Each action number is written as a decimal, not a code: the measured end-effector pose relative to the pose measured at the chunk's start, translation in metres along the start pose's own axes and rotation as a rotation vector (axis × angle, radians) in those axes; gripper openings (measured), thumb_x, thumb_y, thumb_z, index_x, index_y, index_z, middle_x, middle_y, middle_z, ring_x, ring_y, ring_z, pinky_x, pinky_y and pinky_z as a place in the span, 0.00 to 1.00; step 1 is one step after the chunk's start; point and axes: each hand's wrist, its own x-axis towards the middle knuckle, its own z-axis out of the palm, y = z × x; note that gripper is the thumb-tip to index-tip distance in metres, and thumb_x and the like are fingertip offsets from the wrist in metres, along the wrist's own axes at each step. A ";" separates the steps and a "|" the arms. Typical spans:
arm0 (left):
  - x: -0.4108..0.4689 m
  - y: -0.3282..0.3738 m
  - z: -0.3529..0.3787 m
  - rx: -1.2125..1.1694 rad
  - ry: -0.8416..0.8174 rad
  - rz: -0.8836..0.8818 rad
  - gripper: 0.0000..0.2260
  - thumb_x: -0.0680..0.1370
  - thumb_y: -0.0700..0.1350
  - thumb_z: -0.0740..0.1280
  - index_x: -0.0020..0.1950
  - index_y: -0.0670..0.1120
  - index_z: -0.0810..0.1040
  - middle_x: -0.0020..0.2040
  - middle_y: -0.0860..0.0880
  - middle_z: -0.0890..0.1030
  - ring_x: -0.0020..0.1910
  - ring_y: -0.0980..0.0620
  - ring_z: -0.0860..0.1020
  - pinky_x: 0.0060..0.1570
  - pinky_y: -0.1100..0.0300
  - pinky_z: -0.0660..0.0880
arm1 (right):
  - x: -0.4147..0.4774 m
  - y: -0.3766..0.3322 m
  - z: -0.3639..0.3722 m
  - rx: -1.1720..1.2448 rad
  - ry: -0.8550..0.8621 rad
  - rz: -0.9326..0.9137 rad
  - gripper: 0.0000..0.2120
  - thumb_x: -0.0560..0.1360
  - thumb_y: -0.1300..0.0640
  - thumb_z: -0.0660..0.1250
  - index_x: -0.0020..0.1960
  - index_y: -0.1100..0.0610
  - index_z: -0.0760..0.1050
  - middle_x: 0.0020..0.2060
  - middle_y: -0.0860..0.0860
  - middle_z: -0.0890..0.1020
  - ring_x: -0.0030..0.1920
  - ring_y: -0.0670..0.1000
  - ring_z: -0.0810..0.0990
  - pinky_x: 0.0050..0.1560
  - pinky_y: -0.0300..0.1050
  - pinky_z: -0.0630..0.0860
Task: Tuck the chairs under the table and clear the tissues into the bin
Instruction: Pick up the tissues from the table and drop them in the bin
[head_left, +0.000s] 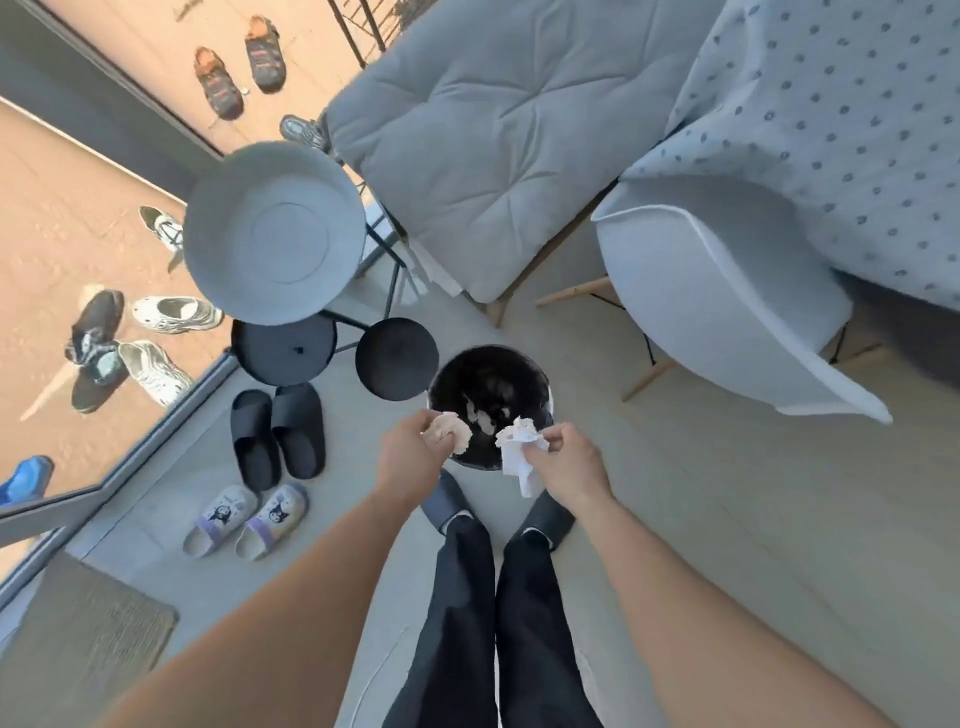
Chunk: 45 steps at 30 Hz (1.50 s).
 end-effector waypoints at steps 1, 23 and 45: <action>0.015 -0.006 0.010 0.004 -0.004 -0.008 0.10 0.78 0.46 0.72 0.58 0.49 0.83 0.49 0.47 0.87 0.46 0.47 0.83 0.46 0.54 0.78 | 0.015 0.006 0.009 0.002 0.000 0.009 0.10 0.74 0.47 0.72 0.54 0.48 0.78 0.48 0.41 0.82 0.44 0.36 0.77 0.35 0.35 0.69; 0.129 -0.049 0.070 0.210 -0.223 -0.099 0.24 0.82 0.51 0.68 0.78 0.48 0.71 0.71 0.46 0.80 0.64 0.42 0.82 0.68 0.44 0.79 | 0.122 0.047 0.050 -0.112 0.032 -0.121 0.21 0.79 0.48 0.70 0.70 0.52 0.75 0.63 0.51 0.81 0.61 0.53 0.79 0.52 0.44 0.74; -0.213 0.170 -0.122 0.097 -0.213 0.381 0.12 0.83 0.51 0.65 0.66 0.52 0.81 0.63 0.54 0.84 0.45 0.55 0.89 0.56 0.47 0.86 | -0.256 -0.134 -0.148 -0.152 0.220 -0.380 0.15 0.79 0.49 0.66 0.65 0.50 0.76 0.58 0.47 0.80 0.56 0.49 0.79 0.53 0.44 0.71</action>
